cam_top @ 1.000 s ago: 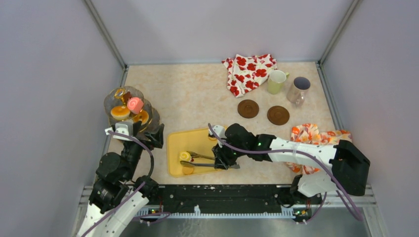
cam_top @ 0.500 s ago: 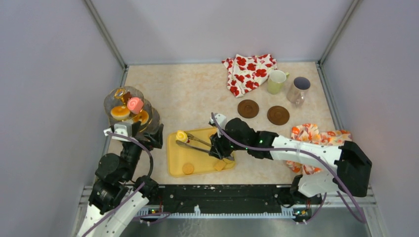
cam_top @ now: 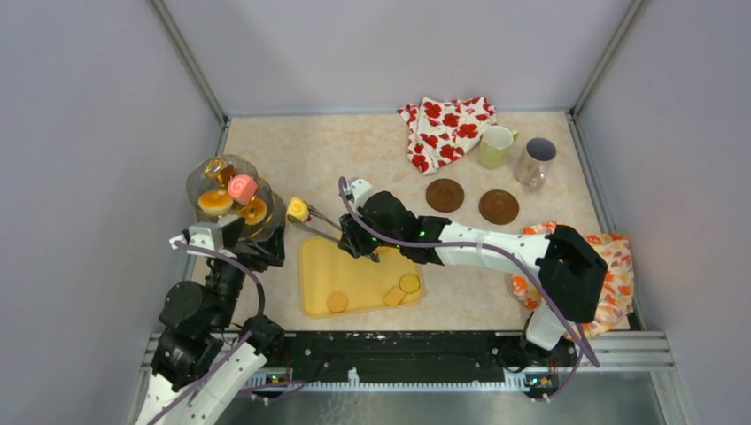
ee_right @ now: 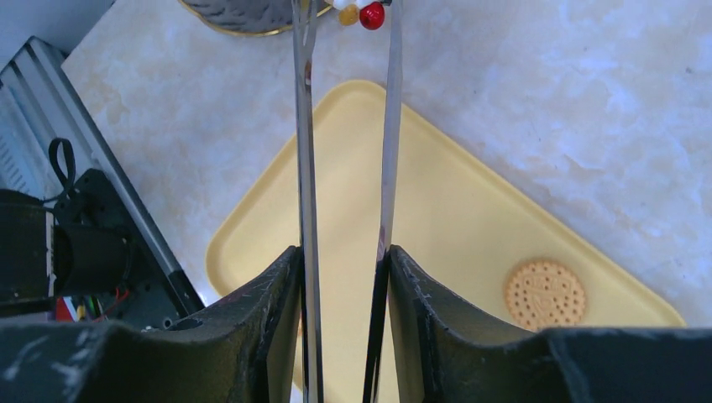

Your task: Serve the afternoon tea

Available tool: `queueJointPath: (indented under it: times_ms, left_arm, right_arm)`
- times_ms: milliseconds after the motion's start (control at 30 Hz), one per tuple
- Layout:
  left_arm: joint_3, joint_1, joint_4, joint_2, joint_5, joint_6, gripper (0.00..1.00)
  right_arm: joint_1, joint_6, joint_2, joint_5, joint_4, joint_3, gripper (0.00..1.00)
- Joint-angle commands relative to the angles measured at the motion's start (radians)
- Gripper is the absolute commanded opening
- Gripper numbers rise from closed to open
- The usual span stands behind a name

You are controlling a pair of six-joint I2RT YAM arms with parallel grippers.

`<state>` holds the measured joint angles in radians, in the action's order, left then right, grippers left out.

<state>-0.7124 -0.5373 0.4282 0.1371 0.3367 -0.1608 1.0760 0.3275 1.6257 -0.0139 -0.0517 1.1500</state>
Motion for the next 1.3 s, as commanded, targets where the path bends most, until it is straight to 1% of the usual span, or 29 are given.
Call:
queueJointPath:
  times_ms: [0, 133, 433, 900, 967, 1267]
  left_arm:
    - [-0.016, 0.002, 0.010, -0.026, 0.016, -0.034, 0.99]
    - [0.001, 0.002, 0.018, -0.034, 0.024, -0.037, 0.99]
    - [0.015, 0.002, 0.017, -0.053, 0.032, -0.034, 0.99]
    - [0.017, 0.002, 0.015, -0.055, 0.029, -0.028, 0.99]
    - [0.015, 0.002, 0.014, -0.054, 0.028, -0.028, 0.99]
    - [0.017, 0.002, 0.015, -0.054, 0.030, -0.026, 0.99]
  right_arm:
    - [0.003, 0.003, 0.057, 0.000, 0.076, 0.128, 0.39]
    - [0.003, 0.011, 0.106, -0.004, 0.081, 0.169, 0.39]
    - [0.003, 0.016, 0.188, -0.018, 0.013, 0.259, 0.39]
    - [0.003, 0.021, 0.335, 0.010, -0.040, 0.421, 0.39]
    - [0.003, 0.026, 0.360, 0.043, -0.049, 0.450, 0.39]
    - [0.003, 0.055, 0.474, 0.080, -0.033, 0.571, 0.39]
